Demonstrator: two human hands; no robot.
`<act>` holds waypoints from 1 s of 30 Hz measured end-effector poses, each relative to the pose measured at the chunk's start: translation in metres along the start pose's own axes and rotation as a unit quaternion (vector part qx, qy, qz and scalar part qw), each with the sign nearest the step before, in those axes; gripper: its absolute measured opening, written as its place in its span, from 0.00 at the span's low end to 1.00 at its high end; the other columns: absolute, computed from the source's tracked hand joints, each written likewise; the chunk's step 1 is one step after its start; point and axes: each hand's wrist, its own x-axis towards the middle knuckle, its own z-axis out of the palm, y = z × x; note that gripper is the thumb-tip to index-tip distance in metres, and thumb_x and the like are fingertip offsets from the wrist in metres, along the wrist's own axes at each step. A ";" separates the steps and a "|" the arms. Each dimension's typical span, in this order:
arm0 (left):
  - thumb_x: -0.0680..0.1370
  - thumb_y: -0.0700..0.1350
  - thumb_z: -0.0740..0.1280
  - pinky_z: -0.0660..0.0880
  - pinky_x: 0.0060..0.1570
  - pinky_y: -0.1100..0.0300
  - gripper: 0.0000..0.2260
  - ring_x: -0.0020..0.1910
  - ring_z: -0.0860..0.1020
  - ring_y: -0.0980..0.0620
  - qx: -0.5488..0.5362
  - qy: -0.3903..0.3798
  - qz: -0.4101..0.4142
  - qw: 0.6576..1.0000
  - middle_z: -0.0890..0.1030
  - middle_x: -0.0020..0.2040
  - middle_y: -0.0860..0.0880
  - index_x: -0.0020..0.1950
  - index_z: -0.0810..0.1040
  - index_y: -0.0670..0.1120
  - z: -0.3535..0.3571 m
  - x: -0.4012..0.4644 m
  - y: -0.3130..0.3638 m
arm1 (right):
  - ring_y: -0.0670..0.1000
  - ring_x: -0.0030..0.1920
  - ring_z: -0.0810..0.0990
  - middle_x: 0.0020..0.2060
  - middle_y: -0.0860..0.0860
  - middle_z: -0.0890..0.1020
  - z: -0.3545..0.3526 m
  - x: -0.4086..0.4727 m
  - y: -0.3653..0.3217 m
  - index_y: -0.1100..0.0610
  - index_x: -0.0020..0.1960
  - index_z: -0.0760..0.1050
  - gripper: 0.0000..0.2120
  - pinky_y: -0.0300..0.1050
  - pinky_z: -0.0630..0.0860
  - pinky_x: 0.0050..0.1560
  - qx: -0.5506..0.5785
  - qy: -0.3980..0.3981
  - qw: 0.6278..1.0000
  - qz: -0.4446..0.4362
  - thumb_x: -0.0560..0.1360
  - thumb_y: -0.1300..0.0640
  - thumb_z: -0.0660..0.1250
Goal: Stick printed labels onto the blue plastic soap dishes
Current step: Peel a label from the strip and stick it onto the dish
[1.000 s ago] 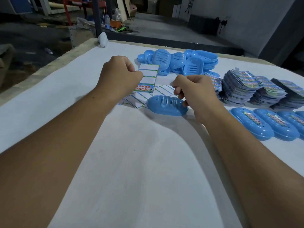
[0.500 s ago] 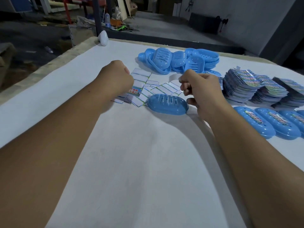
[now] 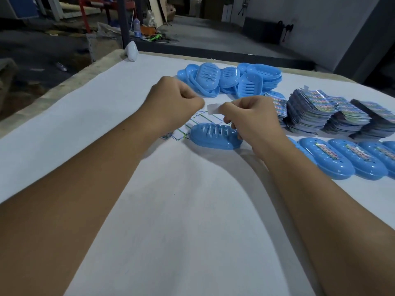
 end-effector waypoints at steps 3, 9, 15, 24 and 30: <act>0.73 0.51 0.74 0.71 0.34 0.67 0.08 0.30 0.75 0.61 -0.054 -0.041 0.001 0.998 0.83 0.33 0.54 0.38 0.85 0.48 0.008 -0.007 0.006 | 0.46 0.27 0.71 0.26 0.46 0.81 0.001 0.000 0.000 0.57 0.32 0.82 0.09 0.43 0.69 0.29 -0.007 0.003 1.000 -0.010 0.67 0.52 0.72; 0.72 0.55 0.76 0.71 0.39 0.64 0.08 0.41 0.80 0.60 -0.089 -0.067 -0.027 0.993 0.85 0.38 0.55 0.37 0.86 0.52 0.009 -0.009 0.006 | 0.46 0.27 0.70 0.26 0.49 0.81 0.002 0.000 0.000 0.57 0.32 0.82 0.10 0.44 0.68 0.29 -0.009 0.004 1.000 -0.026 0.66 0.51 0.73; 0.73 0.53 0.74 0.74 0.41 0.63 0.08 0.40 0.80 0.59 -0.095 -0.070 -0.032 0.993 0.85 0.37 0.55 0.36 0.86 0.53 0.012 -0.010 0.004 | 0.46 0.27 0.70 0.26 0.49 0.81 0.002 0.001 0.000 0.54 0.32 0.82 0.07 0.44 0.69 0.30 -0.013 -0.003 0.999 -0.037 0.66 0.52 0.73; 0.72 0.55 0.74 0.68 0.28 0.69 0.10 0.27 0.74 0.66 -0.096 -0.042 -0.050 0.993 0.78 0.26 0.61 0.40 0.86 0.49 0.009 -0.005 0.003 | 0.45 0.30 0.73 0.34 0.49 0.86 -0.002 0.001 0.001 0.54 0.38 0.86 0.11 0.41 0.71 0.29 -0.005 -0.059 0.996 -0.070 0.77 0.50 0.72; 0.72 0.57 0.76 0.67 0.28 0.69 0.09 0.26 0.74 0.69 -0.086 -0.032 -0.054 0.994 0.78 0.26 0.62 0.41 0.86 0.52 0.010 -0.004 0.001 | 0.48 0.30 0.74 0.34 0.53 0.86 -0.009 0.008 0.006 0.54 0.33 0.85 0.13 0.46 0.74 0.34 -0.060 0.010 0.998 -0.019 0.73 0.49 0.73</act>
